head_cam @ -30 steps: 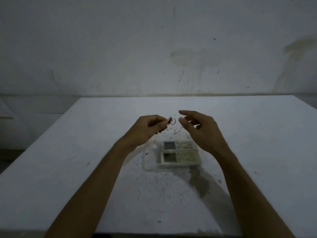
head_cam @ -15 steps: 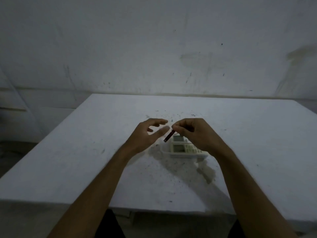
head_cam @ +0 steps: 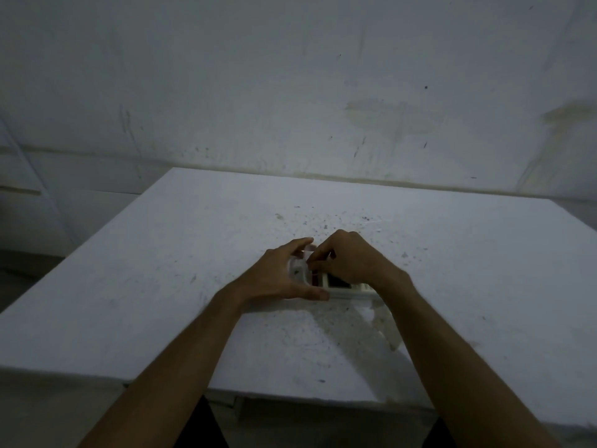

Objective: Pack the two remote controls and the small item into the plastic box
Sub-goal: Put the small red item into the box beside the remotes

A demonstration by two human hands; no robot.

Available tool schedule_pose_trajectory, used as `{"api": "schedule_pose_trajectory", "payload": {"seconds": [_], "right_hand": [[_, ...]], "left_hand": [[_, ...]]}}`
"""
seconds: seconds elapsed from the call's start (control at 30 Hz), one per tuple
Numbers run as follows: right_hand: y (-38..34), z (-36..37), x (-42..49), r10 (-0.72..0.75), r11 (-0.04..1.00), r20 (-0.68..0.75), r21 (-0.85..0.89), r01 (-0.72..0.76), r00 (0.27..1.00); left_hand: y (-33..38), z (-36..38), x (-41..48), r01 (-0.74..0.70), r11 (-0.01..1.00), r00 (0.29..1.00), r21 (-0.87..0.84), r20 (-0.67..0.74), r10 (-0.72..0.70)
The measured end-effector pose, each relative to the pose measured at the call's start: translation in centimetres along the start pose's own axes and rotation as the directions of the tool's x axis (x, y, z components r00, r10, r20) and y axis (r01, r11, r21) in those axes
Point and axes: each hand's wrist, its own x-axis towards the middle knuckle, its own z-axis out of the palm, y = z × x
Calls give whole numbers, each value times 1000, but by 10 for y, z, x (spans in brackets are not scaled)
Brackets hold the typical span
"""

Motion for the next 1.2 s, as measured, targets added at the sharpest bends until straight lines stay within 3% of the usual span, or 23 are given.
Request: {"api": "schedule_pose_trajectory", "payload": {"seconds": [0.2,0.37,0.5,0.6,0.73,0.83,0.93,1.03,1.13,1.2], "right_hand": [[0,6,-8,-18,1000,-176,-19,15,984],[7,9,-3,-7,998,-87,-64,1,996],[2,7,-4,23,998,-181,-56,-34,983],[12,-3,-13,66,997,-260,47,-56,963],[56,-32,-38,201,979,-455,117,-165,867],[104,-45,-56,389,919,-500,153,-363,774],[136,-40,-73,568,788,-502,101,-607,653],[151,-23,-81,619,707,-531,55,-705,579],[153,-14,-78,571,722,-605,48,-690,555],[155,-14,-75,564,743,-601,69,-666,567]], "left_hand": [[-1,1,-1,-5,1000,1000,8,-20,5],[-1,1,-1,-13,1000,1000,-28,-17,12],[-1,3,1,5,1000,1000,-4,-21,-5],[3,3,0,-5,999,996,-39,-91,1],[29,3,8,-132,990,968,47,-210,139],[65,12,29,-145,964,985,223,-64,163],[89,28,62,-165,907,986,388,34,165],[96,37,100,-77,894,995,442,95,39],[83,31,132,102,889,963,446,180,-200],[74,26,145,175,890,935,421,213,-284]]}}
